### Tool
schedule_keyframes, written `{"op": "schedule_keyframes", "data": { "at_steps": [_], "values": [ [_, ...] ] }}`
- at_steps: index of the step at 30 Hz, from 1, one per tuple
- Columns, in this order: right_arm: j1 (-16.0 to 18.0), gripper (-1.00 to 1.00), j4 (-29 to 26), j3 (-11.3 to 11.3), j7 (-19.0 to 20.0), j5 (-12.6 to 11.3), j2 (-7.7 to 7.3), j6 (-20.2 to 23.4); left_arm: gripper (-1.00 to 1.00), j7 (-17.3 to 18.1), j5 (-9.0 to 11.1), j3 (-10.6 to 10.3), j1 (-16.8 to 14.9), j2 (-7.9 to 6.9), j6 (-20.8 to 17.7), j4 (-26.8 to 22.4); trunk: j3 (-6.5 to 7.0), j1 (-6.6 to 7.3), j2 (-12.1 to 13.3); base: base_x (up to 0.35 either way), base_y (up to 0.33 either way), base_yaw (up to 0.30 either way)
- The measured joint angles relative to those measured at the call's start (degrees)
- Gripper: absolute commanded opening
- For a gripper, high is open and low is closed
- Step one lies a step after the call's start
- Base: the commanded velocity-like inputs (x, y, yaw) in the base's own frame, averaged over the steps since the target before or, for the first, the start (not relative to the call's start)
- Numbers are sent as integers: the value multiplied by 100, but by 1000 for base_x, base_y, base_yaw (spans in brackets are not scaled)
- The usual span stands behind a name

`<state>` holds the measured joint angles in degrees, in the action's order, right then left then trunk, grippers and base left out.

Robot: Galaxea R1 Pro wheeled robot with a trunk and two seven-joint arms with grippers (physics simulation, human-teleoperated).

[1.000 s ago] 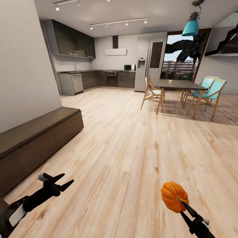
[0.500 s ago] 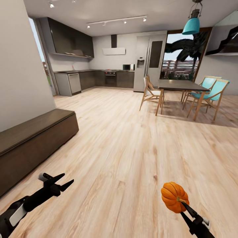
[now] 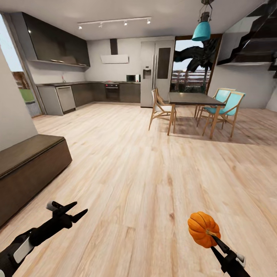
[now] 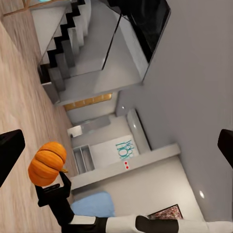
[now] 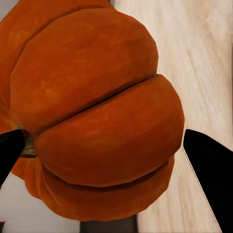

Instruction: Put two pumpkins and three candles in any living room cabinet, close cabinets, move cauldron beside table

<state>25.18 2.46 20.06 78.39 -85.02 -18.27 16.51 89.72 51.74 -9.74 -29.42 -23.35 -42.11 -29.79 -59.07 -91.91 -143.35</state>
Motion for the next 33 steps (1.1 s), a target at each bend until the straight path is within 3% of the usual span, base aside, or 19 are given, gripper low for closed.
{"op": "schedule_keyframes", "data": {
  "at_steps": [33],
  "values": [
    [-60, -100, 0, 6, -68, 0, 4, -18, 100, 0, 1, -44, 0, 47, 0, -7, 23, 0, 0, 344, 0, -288]
  ]
}}
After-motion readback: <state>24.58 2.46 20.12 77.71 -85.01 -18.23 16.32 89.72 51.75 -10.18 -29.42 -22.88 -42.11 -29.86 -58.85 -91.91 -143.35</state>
